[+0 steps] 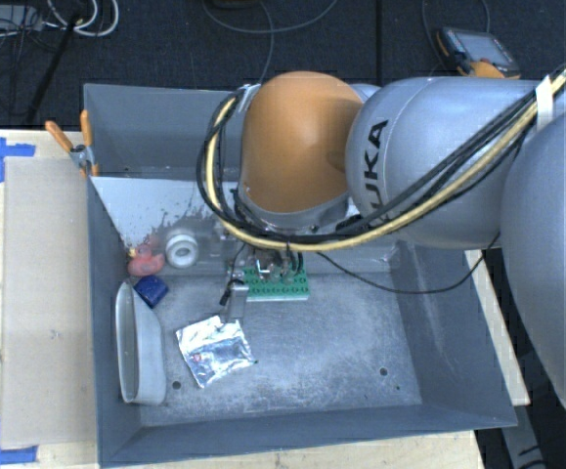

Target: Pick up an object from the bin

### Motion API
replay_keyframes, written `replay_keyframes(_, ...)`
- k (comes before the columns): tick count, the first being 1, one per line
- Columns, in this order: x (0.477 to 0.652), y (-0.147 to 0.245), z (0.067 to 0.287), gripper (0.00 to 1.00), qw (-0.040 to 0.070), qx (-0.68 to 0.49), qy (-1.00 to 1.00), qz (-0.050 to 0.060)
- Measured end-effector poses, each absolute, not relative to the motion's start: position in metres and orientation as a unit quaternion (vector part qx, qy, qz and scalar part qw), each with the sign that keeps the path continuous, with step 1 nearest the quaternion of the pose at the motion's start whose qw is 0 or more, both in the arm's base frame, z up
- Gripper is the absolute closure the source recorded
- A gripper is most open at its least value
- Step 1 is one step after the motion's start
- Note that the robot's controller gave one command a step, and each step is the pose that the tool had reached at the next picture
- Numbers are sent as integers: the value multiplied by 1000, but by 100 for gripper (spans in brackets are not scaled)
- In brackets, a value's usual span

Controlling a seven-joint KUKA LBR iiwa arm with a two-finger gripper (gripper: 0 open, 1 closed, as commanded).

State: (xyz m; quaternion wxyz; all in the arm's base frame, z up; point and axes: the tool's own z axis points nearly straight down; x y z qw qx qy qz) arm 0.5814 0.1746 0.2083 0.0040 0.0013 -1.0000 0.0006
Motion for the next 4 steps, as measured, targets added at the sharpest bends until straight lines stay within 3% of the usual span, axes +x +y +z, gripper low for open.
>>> replay_keyframes(1, 552, 133, 65, 0, 5, -4, -1000, 1)
replay_keyframes(2, 556, 134, 71, 100, 0, -6, -1000, 0)
replay_keyframes(4, 560, 123, 295, 100, -5, -21, -1000, -1)
